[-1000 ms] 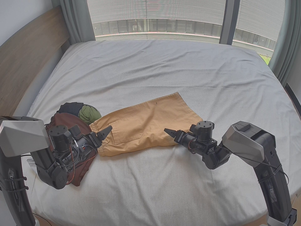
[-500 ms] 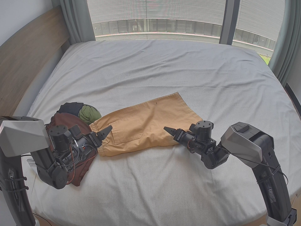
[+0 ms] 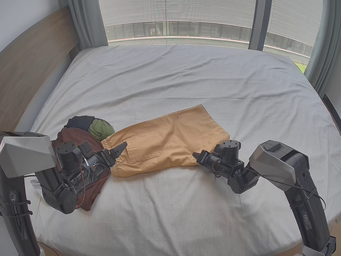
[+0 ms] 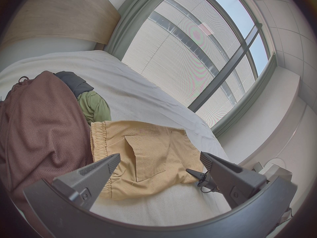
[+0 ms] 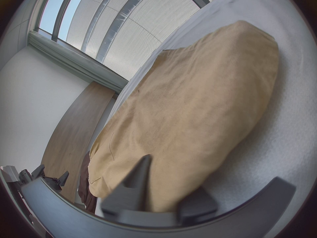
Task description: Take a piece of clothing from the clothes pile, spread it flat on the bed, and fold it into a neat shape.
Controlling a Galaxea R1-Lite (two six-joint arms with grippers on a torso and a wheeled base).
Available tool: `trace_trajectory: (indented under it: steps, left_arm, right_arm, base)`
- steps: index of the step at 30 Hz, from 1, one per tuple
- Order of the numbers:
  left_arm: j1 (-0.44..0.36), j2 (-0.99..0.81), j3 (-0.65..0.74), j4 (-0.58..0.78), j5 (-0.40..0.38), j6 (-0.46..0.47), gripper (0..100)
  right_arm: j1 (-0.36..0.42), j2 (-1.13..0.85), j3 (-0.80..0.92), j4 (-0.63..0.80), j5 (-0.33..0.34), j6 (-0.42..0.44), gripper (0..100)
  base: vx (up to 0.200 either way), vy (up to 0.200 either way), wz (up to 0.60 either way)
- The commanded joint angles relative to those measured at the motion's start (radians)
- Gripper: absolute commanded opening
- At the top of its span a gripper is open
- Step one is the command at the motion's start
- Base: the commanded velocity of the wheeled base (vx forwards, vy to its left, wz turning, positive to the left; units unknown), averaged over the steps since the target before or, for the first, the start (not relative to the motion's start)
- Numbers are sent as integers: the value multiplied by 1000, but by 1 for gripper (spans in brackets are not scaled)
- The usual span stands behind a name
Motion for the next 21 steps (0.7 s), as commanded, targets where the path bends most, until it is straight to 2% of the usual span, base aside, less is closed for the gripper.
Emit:
trace_trajectory:
  steps: [1,16,21]
  left_arm:
    - [1,2,-3,-1,0,0,100]
    - [1,6,-3,-1,0,-2,100]
    - [2,5,-3,-1,0,-2,100]
  right_arm:
    - [0,-9,19,-10,-4,-1,0]
    - [1,-153,256,-56,-17,-30,0]
    - [4,-191,328,-57,-79,-44,0]
  base:
    - [0,0,0]
    - [0,0,0]
    - [0,0,0]
